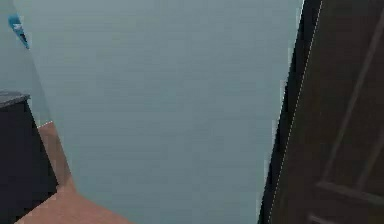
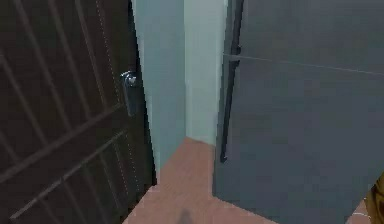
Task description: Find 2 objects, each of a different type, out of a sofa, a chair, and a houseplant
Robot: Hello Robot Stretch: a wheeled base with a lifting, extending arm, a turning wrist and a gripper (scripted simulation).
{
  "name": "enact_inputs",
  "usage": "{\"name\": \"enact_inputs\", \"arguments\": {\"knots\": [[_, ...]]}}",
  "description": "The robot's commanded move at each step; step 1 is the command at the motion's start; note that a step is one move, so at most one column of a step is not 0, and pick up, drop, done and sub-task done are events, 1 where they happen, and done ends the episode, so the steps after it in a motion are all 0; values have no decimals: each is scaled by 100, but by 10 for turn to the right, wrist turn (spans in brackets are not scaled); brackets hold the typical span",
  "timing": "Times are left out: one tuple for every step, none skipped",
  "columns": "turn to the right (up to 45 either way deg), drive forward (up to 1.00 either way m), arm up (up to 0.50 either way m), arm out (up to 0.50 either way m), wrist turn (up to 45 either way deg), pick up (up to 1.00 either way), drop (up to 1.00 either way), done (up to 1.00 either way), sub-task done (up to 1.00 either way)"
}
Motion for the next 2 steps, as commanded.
{"name": "enact_inputs", "arguments": {"knots": [[-300, 0, 0, 0, 0, 0, 0, 0, 0], [0, 65, 0, 0, 0, 0, 0, 0, 0]]}}
